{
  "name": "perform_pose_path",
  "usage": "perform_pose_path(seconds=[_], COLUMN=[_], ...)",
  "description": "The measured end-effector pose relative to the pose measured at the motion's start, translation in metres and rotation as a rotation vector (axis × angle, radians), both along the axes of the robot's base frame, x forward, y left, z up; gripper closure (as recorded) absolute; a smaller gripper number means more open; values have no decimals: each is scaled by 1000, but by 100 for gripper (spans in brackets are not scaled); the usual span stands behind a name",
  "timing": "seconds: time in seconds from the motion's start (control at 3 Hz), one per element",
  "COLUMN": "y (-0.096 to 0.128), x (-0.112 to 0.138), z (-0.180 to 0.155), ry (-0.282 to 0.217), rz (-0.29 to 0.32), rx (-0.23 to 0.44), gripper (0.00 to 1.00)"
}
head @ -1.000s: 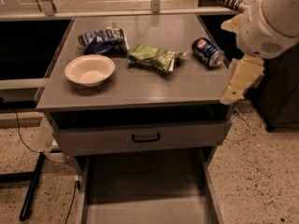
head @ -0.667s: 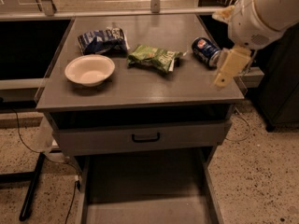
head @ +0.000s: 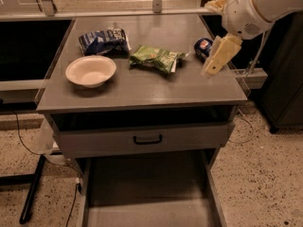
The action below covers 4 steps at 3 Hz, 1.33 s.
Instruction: Place green jalapeno chip bag into middle drawer
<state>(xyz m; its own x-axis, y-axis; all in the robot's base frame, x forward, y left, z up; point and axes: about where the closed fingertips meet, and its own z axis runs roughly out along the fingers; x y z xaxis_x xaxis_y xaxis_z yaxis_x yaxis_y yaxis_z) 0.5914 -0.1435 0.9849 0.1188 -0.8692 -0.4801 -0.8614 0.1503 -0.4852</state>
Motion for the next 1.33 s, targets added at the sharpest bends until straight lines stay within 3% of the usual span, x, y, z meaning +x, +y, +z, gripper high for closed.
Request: perform_pose_path(seconds=[0.67,1.0,1.33], y=[48,75,91], x=[43,68,88], z=[-31,-44,-66], ry=[52,132,222], rz=[64,86,63], rx=[141,247,315], gripper=[0,0,0])
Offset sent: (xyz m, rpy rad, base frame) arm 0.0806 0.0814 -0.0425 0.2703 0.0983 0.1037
